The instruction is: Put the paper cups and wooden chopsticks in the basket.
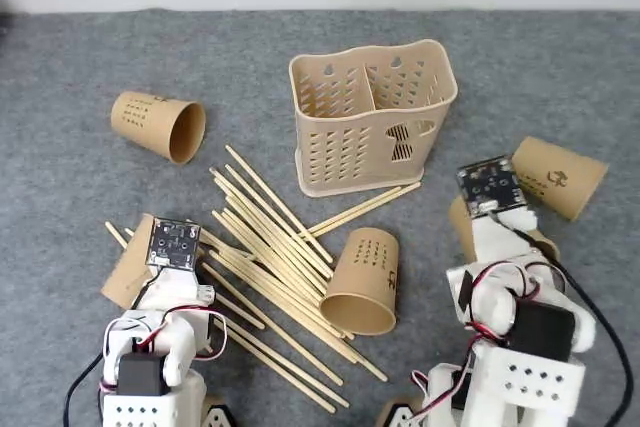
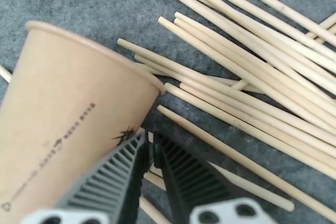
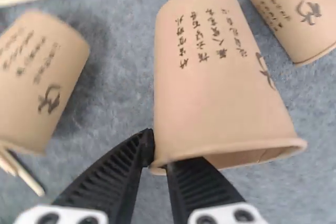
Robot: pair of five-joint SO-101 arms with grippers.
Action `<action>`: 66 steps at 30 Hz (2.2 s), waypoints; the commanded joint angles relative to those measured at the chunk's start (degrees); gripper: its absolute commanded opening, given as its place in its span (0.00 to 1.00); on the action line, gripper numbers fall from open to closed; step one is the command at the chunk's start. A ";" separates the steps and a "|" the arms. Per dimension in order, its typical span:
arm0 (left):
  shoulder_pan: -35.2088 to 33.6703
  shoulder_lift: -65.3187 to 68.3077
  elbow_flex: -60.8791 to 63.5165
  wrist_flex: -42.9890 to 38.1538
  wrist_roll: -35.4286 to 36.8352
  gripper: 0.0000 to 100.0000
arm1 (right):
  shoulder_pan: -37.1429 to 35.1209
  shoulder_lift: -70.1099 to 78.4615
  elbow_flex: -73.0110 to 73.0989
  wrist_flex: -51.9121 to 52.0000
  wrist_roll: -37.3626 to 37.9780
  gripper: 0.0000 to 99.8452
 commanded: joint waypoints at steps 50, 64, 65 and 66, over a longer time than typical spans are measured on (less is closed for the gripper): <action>0.00 -0.88 -1.01 0.26 0.62 0.01 | -13.93 45.05 -32.88 13.58 13.63 0.30; 0.00 -0.88 -1.01 0.26 0.62 0.01 | -18.68 44.09 -33.05 13.67 6.77 0.30; 0.00 -0.88 -1.01 0.26 0.62 0.01 | -17.89 43.47 -33.23 13.67 6.77 0.30; 0.00 -0.88 -1.01 0.26 0.62 0.01 | -17.01 42.77 -33.23 13.58 7.03 0.30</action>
